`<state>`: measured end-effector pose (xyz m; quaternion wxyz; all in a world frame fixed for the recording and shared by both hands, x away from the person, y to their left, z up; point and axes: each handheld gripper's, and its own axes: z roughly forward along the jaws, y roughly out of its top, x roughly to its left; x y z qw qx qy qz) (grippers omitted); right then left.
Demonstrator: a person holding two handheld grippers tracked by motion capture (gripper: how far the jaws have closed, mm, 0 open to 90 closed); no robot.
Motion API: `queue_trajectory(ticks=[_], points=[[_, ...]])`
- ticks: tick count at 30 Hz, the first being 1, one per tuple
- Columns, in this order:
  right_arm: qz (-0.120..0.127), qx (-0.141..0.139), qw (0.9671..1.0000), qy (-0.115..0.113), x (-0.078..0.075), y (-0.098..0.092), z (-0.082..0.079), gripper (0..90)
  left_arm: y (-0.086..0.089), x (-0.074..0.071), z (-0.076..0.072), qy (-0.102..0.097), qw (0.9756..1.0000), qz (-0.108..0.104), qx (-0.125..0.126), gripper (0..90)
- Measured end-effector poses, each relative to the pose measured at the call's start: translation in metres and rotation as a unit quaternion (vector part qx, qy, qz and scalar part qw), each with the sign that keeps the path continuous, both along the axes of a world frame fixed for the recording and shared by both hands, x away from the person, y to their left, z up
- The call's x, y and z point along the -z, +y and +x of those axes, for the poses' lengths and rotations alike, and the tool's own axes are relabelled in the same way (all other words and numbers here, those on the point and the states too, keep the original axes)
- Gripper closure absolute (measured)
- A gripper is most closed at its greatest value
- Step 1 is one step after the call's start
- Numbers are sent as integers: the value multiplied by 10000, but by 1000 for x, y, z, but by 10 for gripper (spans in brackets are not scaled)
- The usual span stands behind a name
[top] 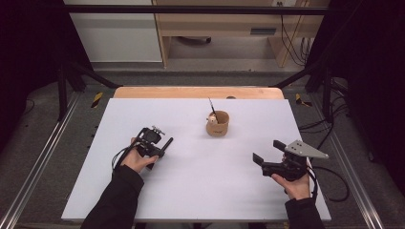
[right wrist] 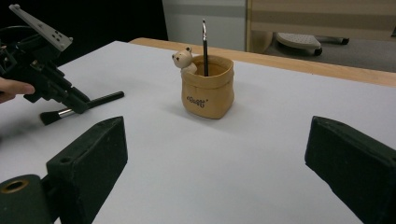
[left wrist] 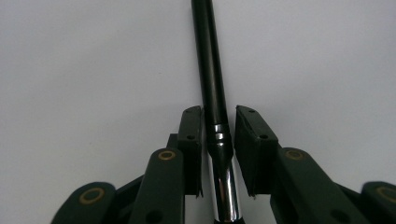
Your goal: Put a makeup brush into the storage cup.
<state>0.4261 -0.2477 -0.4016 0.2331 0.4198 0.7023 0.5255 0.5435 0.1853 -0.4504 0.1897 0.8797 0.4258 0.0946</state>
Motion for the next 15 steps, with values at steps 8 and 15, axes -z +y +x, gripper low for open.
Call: queue_trajectory(ticks=[8,15], points=[[-14,-7,10000,14,1,1,0,64,-1,0,-1,2,10000,-2,24,770],[-10,3,10000,12,0,0,0,64,-2,0,-1,-44,9999,58,120,779]])
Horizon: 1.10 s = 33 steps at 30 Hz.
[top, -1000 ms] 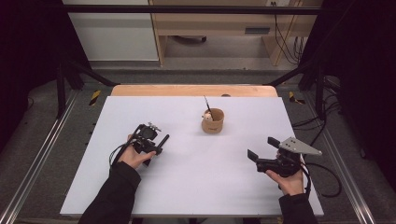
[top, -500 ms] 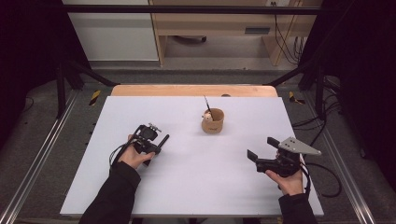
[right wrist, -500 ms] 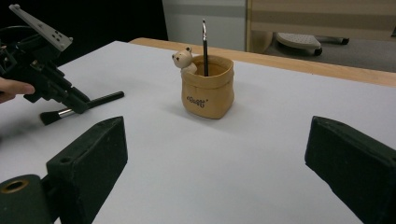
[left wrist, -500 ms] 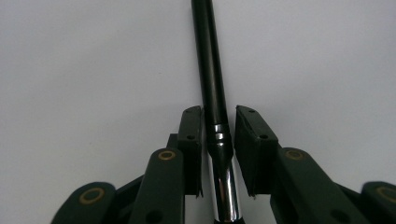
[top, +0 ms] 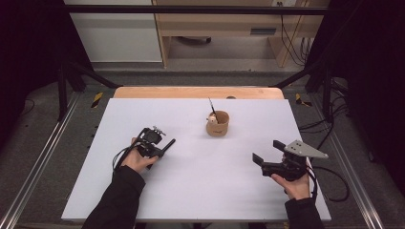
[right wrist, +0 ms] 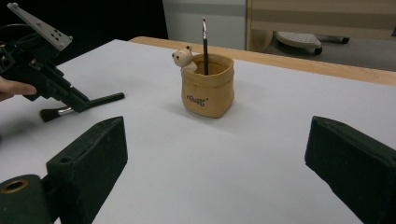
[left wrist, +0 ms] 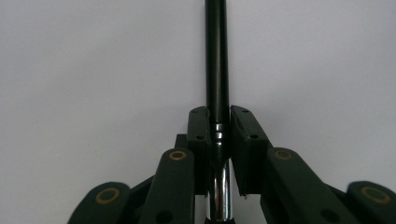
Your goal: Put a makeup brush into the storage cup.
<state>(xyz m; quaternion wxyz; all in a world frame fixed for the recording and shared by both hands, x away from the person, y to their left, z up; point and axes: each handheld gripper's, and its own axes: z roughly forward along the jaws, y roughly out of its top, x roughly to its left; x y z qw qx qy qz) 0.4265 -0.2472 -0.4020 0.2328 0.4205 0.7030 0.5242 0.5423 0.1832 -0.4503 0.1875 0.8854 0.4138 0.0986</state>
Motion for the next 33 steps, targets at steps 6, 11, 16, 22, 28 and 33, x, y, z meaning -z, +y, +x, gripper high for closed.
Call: queue_trajectory(ticks=[6,11,16,22,28,33], points=[[-6,-20,10000,7,0,0,0,64,-1,-1,0,-16,9999,100,118,783],[2,-13,10000,0,0,0,0,64,-2,-2,-2,-43,9995,148,268,785],[-2,-18,10000,4,0,0,0,65,-2,-8,-6,-144,9992,81,362,785],[-22,-32,10000,-6,0,0,0,65,0,-22,-16,-308,9982,-86,517,785],[-167,-62,9998,-31,0,3,0,69,0,-32,-28,-428,9960,-240,740,785],[-335,-114,9994,-41,-1,7,0,70,-2,-38,-41,-574,9932,-397,926,785]])
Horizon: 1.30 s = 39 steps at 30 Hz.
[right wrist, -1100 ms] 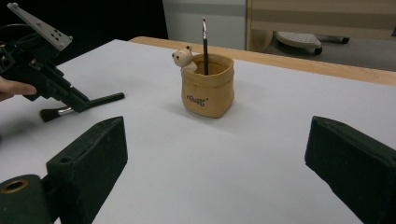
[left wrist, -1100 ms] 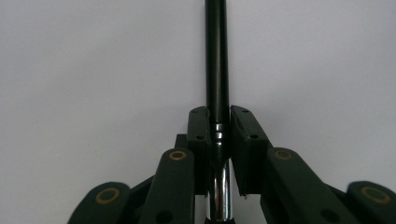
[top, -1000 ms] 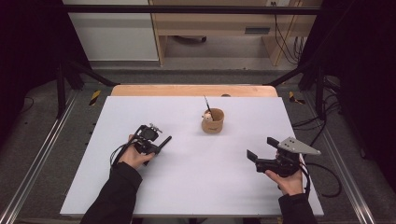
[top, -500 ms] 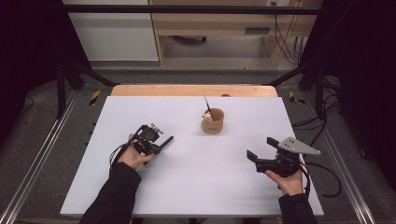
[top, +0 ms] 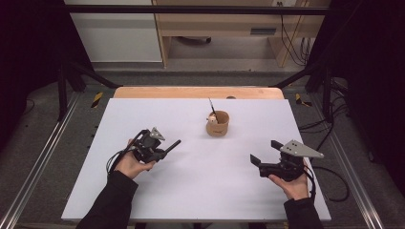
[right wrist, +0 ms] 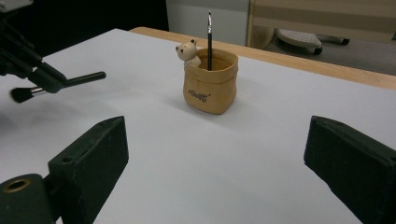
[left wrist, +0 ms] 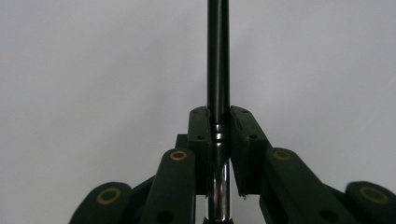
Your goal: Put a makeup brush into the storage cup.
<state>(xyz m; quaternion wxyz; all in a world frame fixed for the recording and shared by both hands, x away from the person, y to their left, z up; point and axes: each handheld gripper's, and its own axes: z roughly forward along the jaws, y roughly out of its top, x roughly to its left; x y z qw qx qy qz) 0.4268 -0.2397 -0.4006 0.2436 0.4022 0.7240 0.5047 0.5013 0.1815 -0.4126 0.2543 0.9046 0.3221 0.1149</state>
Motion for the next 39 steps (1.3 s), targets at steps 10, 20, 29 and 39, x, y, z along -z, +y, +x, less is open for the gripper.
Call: queue_trajectory(ticks=[10,20,29,39], points=[[-317,-114,9994,41,-2,16,2,70,-2,-6,-21,-174,9991,-249,279,785],[-586,-436,9973,32,-15,38,5,70,-10,-13,-36,-194,9963,-407,728,785],[-953,-697,9930,68,-21,53,6,71,-18,-18,-41,-183,9933,-478,1039,785],[-1419,-1035,9844,65,-29,74,7,75,-33,-31,-45,-200,9899,-500,1315,785]])
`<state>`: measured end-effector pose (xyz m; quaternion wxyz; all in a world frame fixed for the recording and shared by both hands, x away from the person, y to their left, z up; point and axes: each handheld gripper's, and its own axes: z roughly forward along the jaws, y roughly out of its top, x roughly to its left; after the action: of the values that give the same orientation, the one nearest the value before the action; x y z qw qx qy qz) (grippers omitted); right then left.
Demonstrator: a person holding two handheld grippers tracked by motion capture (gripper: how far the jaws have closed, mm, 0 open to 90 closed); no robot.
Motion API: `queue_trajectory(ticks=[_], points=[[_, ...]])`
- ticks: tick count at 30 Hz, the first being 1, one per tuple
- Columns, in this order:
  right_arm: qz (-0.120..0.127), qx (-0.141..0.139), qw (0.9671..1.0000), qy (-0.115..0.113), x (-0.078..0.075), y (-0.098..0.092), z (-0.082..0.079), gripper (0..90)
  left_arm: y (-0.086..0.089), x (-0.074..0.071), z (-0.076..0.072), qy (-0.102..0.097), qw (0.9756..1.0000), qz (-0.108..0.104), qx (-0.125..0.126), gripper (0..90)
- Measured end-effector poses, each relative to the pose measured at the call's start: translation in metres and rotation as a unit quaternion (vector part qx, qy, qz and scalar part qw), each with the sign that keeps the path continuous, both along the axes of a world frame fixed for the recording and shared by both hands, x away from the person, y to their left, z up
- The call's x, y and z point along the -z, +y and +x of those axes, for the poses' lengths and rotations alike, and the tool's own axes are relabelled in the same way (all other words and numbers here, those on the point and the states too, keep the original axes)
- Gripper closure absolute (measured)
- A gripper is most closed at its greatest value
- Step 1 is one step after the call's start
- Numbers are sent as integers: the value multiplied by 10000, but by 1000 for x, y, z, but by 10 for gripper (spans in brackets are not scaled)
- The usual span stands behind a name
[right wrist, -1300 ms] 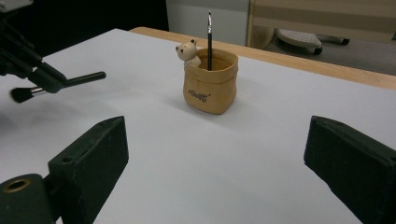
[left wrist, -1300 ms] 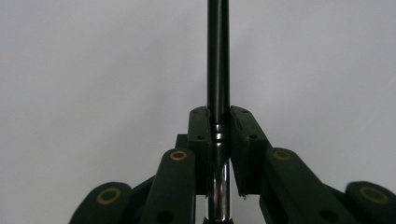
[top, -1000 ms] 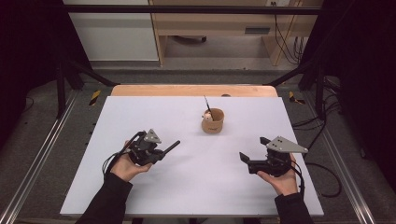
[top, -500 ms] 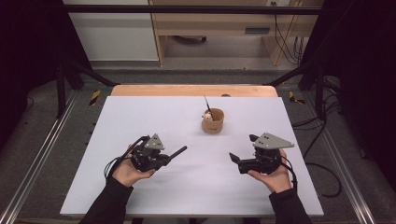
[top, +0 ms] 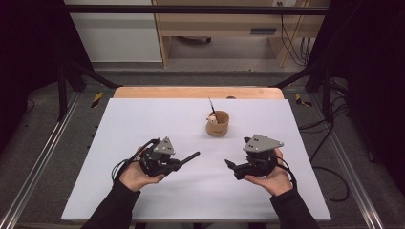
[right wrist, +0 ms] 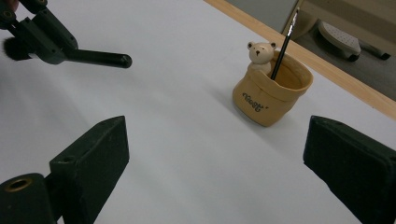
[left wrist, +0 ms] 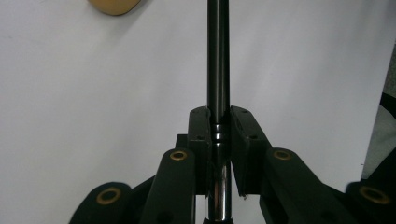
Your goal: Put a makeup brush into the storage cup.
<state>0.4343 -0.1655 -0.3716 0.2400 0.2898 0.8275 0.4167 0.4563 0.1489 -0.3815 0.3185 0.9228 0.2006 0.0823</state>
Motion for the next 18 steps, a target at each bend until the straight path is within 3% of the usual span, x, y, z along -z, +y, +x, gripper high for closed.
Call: queue_trajectory(ticks=[7,12,15,18], points=[[-310,-232,9992,-103,-9,11,-4,77,-5,-7,-3,32,9999,-94,133,785],[-544,-364,9978,-122,-13,18,-7,79,-10,-8,-2,85,9998,-24,195,785],[-822,-560,9949,-169,-15,25,-10,81,-14,-7,-1,114,9996,15,249,785],[-850,-644,9942,-167,-16,28,-11,84,-18,-6,0,139,9993,69,329,785]])
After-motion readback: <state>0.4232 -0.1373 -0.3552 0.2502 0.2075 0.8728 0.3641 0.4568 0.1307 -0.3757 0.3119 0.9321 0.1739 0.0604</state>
